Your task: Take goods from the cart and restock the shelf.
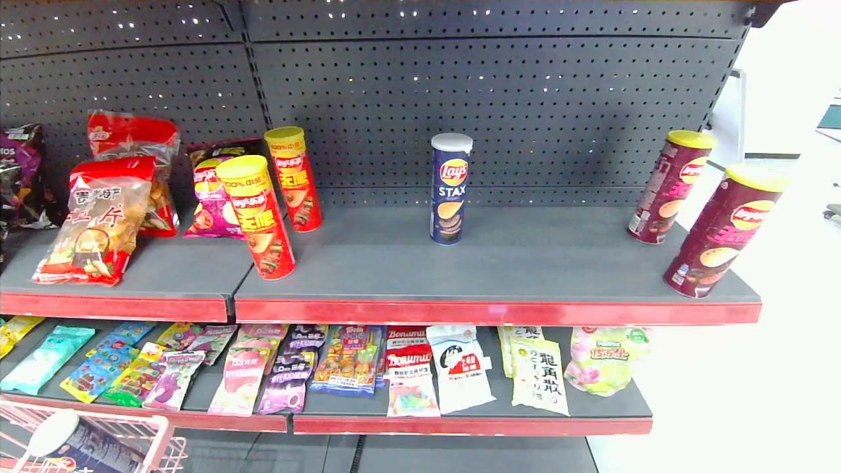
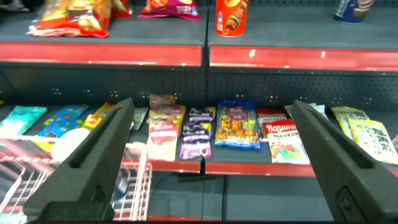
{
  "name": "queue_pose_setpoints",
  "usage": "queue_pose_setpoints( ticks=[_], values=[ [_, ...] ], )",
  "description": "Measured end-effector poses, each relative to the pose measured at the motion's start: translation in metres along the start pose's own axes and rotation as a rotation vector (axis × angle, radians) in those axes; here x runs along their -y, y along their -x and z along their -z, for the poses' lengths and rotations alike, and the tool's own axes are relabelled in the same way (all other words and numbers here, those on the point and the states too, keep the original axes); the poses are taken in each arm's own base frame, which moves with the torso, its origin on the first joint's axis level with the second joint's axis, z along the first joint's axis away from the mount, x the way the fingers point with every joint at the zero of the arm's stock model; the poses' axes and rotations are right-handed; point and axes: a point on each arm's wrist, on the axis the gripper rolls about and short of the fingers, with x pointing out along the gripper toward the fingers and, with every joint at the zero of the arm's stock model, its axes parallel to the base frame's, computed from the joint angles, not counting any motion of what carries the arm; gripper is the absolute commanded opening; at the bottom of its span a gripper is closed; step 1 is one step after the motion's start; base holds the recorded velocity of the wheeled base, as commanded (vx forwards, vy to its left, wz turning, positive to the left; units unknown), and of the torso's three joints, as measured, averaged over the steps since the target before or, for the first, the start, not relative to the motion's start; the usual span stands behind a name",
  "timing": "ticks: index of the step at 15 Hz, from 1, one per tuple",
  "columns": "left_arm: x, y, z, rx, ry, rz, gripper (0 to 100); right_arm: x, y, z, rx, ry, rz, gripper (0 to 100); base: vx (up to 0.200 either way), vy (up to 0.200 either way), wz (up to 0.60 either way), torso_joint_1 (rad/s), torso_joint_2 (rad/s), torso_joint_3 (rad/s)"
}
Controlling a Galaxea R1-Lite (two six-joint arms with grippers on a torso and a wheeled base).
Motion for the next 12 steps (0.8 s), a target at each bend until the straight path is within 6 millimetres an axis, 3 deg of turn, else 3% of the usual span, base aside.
queue_pose_setpoints(
  ticks=[12],
  values=[
    [0.0,0.0,0.0,0.0,0.0,0.0,100,0.0,0.0,-0.0002,0.001,-0.001,0.0,100,0.0,0.0,0.6,0.002,0.0,0.002]
  ],
)
